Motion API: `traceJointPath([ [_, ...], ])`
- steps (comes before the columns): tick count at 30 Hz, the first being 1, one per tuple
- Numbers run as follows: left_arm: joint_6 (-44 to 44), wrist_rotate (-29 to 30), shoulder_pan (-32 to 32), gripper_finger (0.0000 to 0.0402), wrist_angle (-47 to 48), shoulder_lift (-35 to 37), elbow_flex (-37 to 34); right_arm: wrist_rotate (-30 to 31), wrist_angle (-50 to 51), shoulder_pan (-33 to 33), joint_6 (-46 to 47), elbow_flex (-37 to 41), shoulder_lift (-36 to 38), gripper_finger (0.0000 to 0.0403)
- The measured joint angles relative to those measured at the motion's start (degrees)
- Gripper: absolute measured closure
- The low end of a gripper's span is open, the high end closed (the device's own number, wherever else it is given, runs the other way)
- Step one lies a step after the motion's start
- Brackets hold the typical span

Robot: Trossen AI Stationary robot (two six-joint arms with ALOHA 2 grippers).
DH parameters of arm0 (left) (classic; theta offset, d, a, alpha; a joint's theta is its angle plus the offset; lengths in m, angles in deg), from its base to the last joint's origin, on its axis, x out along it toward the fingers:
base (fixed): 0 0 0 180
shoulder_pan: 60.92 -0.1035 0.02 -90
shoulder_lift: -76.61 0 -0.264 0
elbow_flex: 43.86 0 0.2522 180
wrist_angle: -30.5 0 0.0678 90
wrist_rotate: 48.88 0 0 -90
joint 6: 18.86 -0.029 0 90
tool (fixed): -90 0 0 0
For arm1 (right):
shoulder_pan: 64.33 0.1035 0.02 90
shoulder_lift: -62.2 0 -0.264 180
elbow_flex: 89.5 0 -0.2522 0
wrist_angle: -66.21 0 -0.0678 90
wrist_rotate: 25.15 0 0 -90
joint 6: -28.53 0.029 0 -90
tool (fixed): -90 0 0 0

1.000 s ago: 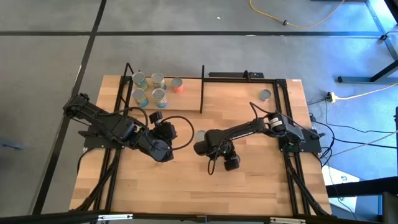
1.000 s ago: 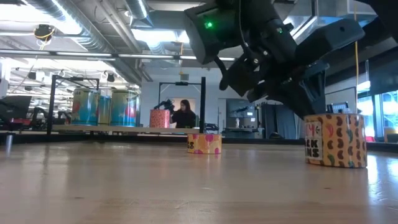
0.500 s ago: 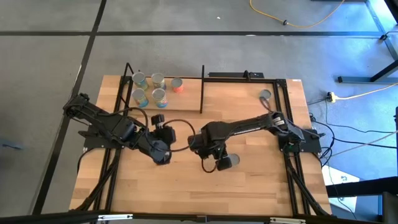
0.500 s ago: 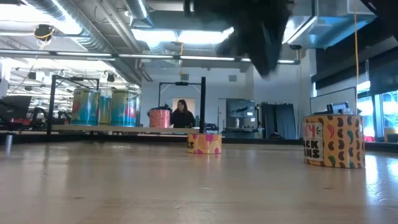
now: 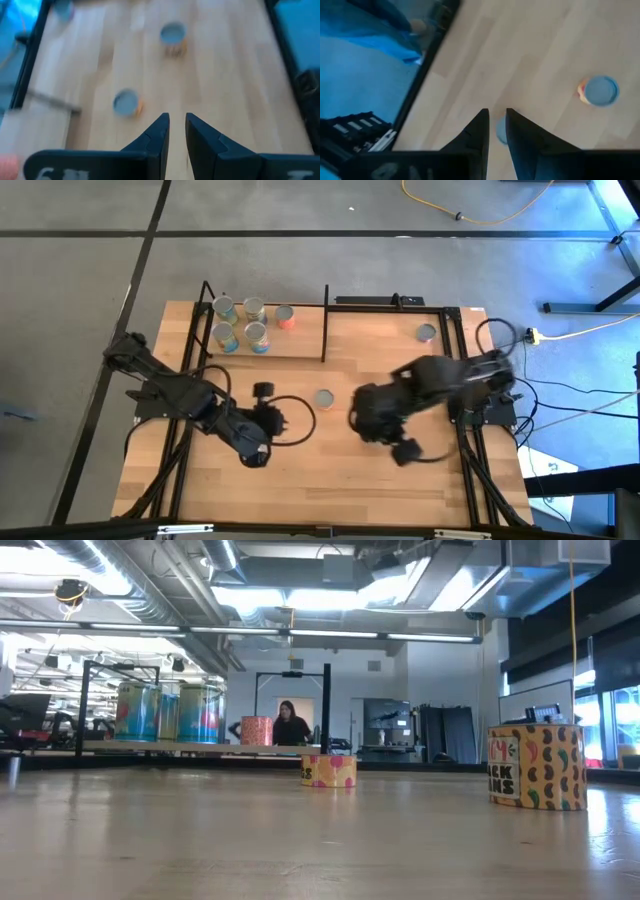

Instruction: Pick and place cans onto a shelf

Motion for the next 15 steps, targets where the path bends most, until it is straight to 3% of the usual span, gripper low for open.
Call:
traceJointPath([
  [10,-21.92,-1.75,-3.43,0.0347,-27.62,-7.51,0.09,2.29,0.0,8.28,5.25,0.0,9.99,0.0337],
  [15,-30.29,-5.72,-7.09,0.0347,-33.73,-13.24,0.07,4.94,0.0,10.97,9.74,0.0,13.55,0.0337],
])
